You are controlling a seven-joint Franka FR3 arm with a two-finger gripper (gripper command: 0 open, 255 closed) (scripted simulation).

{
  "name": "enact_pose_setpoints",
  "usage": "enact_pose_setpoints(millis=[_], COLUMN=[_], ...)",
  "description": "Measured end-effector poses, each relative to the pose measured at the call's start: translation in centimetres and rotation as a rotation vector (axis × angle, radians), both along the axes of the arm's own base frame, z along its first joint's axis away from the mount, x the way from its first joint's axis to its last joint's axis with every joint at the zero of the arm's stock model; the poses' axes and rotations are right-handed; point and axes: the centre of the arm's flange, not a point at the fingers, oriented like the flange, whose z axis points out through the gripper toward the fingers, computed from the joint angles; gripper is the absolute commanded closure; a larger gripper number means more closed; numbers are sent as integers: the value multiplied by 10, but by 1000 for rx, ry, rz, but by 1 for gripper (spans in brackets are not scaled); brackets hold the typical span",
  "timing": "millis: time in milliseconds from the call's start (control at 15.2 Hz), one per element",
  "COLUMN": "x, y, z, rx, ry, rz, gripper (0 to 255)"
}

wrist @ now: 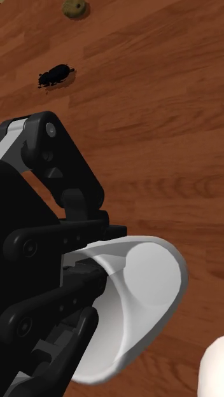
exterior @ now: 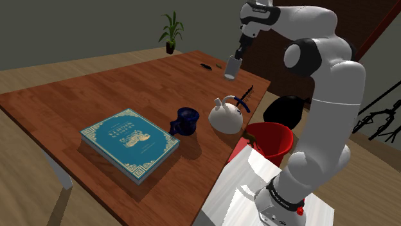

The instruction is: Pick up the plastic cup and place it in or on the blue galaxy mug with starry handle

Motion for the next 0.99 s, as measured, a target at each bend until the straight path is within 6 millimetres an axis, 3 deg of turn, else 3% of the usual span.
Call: enact_pose_setpoints(millis=[990], x=[-33], y=[193], z=[21], rx=[1], ry=[0], rz=[2], gripper=[255])
